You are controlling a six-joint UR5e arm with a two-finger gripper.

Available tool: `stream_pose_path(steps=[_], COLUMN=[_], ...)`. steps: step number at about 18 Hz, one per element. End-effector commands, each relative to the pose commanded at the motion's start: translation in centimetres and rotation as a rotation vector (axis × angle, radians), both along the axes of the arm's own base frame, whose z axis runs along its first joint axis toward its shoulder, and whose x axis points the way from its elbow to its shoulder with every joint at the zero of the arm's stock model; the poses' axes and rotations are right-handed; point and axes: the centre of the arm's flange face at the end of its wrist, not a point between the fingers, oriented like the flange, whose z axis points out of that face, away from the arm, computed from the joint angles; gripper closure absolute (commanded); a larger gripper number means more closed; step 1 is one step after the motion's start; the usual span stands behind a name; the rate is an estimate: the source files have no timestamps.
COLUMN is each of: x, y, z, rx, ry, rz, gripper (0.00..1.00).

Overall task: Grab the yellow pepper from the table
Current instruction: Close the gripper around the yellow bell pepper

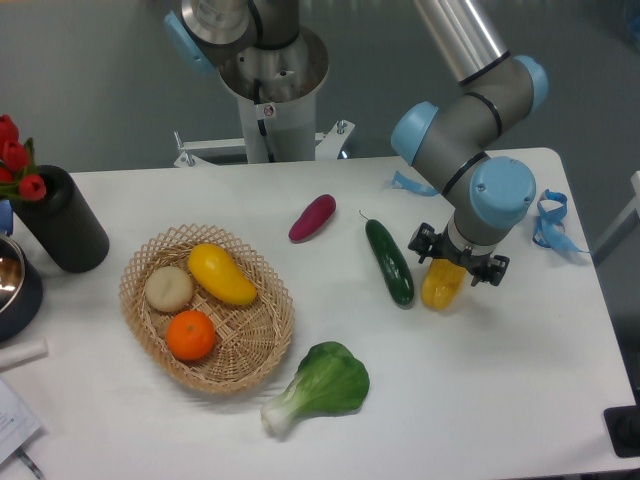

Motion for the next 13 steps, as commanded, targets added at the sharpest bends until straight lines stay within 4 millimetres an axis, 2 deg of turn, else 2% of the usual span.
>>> stream_pose_path(steps=[4, 6, 10, 11, 13], x=[0.3, 0.7, 0.6, 0.6, 0.6], y=[0.0, -0.3, -0.3, -0.3, -0.4], z=[-0.8, -1.5, -1.4, -1.3, -0.9], rx=[-0.003, 0.009, 0.010, 0.010, 0.012], ry=[-0.007, 0.019, 0.027, 0.029, 0.033], rz=[-0.003, -0.003, -0.003, -0.002, -0.002], gripper=[0.00, 0.20, 0.55, 0.62, 0.68])
